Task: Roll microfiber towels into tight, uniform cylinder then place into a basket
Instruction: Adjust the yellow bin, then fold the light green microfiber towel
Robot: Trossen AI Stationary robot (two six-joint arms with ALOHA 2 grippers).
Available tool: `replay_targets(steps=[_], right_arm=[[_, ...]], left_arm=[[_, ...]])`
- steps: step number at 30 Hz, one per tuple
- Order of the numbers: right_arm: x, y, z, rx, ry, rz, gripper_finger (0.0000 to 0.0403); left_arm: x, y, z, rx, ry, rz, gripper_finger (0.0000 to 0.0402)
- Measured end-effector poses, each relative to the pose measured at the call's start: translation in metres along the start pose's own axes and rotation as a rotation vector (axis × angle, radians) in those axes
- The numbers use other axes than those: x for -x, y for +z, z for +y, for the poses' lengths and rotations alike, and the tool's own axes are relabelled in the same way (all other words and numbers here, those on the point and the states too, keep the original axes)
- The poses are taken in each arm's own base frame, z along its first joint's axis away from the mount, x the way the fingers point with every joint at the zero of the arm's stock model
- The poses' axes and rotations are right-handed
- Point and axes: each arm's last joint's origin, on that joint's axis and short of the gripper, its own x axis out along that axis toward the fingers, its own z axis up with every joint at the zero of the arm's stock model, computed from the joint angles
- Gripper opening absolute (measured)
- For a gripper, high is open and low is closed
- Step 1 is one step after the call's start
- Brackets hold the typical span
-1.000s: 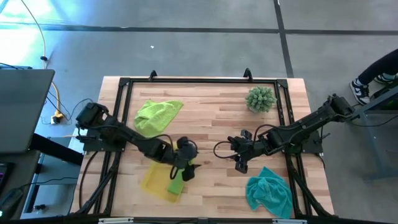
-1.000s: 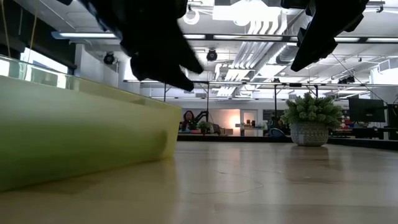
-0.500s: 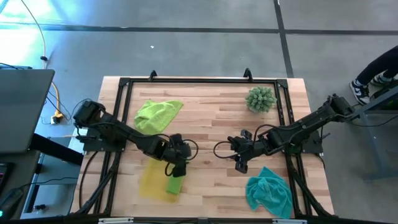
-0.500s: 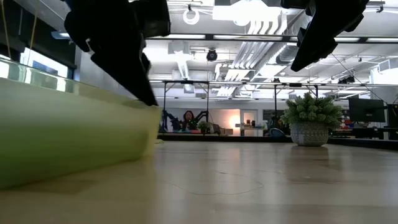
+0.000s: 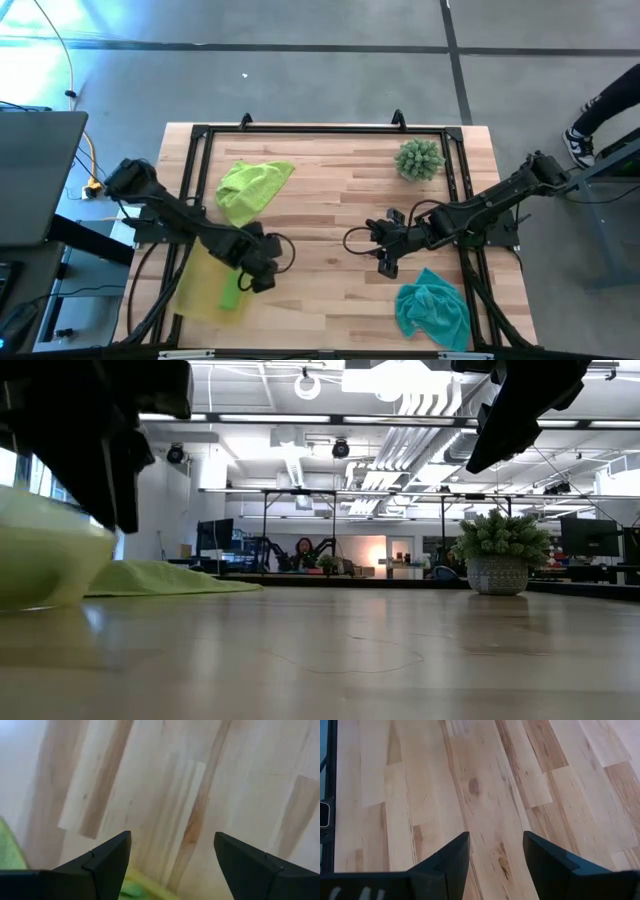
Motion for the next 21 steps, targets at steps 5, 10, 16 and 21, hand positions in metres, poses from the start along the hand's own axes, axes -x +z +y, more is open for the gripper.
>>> replay_targets(steps=[5, 10, 16, 21], right_arm=[[0.0, 0.001, 0.0, -0.002, 0.004, -0.006, 0.0177], [0.0, 0.001, 0.0, -0.003, 0.006, -0.009, 0.0177], [0.0, 0.002, 0.001, -0.005, 0.011, -0.017, 0.0177], [0.0, 0.002, 0.001, -0.006, 0.013, -0.019, 0.0177]], left_arm=[[0.014, 0.009, 0.002, 0.03, -0.007, -0.096, 0.0273], [0.025, 0.023, 0.012, 0.031, 0.09, -0.18, 0.0273], [0.027, 0.048, 0.05, 0.101, 0.259, -0.205, 0.0273], [0.011, 0.069, 0.091, 0.301, 0.327, -0.154, 0.0273]])
